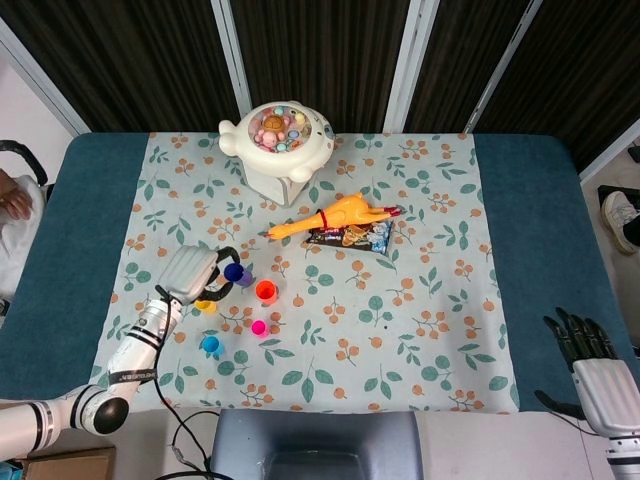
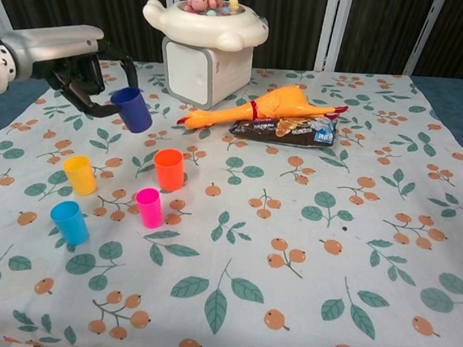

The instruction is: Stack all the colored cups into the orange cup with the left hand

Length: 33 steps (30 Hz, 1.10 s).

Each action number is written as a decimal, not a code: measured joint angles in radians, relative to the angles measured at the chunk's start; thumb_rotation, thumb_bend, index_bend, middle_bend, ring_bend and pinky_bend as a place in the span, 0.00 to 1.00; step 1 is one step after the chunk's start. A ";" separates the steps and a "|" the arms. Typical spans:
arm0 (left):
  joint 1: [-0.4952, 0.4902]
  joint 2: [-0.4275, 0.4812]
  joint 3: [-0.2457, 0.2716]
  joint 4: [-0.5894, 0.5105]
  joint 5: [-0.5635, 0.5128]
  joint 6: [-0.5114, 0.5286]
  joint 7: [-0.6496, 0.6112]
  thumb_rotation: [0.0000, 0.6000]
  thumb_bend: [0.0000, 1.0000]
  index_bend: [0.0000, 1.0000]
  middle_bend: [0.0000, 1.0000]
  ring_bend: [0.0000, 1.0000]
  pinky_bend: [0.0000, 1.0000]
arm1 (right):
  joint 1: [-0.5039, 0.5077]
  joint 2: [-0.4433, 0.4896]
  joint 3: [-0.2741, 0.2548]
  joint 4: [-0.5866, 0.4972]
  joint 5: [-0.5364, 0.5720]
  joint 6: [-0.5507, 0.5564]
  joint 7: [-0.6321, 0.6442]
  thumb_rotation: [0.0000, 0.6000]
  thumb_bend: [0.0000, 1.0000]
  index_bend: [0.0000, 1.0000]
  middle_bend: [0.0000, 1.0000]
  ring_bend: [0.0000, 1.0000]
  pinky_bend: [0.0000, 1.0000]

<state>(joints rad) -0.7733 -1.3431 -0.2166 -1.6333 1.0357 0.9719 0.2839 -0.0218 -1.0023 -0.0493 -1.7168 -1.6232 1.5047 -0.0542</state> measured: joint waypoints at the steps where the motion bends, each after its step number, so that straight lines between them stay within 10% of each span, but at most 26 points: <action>1: -0.001 -0.007 0.002 -0.004 -0.002 0.009 0.017 1.00 0.34 0.52 1.00 1.00 1.00 | -0.001 0.001 0.000 0.000 -0.002 0.003 0.003 1.00 0.21 0.00 0.00 0.00 0.00; 33: -0.038 -0.193 0.042 0.108 -0.044 0.042 0.168 1.00 0.34 0.43 1.00 1.00 1.00 | -0.016 0.013 0.001 0.018 -0.013 0.038 0.049 1.00 0.21 0.00 0.00 0.00 0.00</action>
<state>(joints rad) -0.8110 -1.5362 -0.1743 -1.5249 0.9916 1.0144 0.4521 -0.0374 -0.9892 -0.0480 -1.6985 -1.6361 1.5424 -0.0057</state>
